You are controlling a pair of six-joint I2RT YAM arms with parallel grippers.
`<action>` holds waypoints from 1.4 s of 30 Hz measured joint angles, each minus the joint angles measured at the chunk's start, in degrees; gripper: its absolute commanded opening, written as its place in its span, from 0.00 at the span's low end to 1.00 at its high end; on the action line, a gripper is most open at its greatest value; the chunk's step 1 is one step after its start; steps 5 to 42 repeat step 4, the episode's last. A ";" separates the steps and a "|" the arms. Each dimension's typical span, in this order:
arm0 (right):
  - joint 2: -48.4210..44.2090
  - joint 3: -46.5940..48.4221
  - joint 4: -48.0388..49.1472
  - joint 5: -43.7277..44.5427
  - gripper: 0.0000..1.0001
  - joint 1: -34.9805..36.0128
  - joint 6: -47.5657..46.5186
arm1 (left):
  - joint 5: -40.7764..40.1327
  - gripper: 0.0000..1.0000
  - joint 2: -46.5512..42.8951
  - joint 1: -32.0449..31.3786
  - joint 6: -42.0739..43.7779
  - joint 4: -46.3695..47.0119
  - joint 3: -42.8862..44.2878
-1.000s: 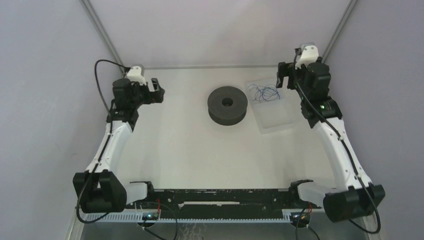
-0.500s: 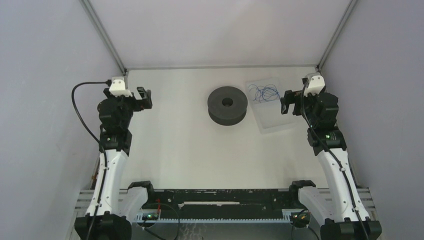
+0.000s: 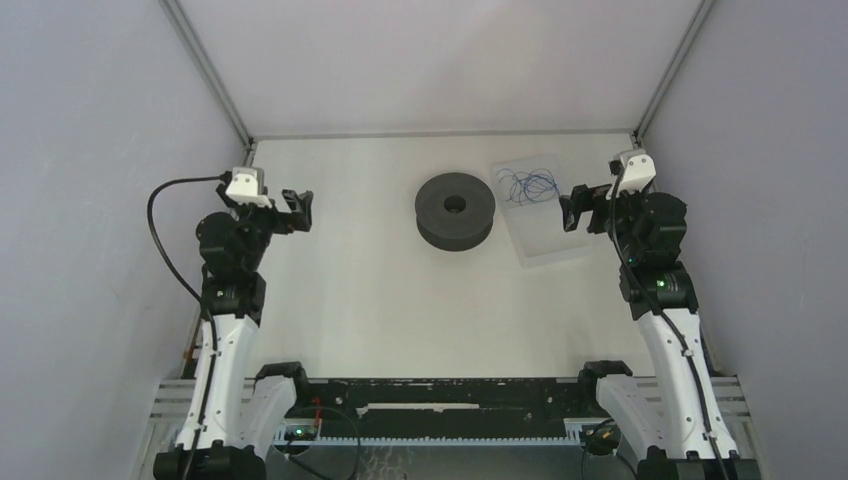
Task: Wrap the cables
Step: Reset both arms
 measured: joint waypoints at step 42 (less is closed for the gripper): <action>0.00 0.00 0.04 -0.52 0.99 -0.11 0.00 | 0.28 1.00 -0.07 0.00 -0.07 0.00 0.00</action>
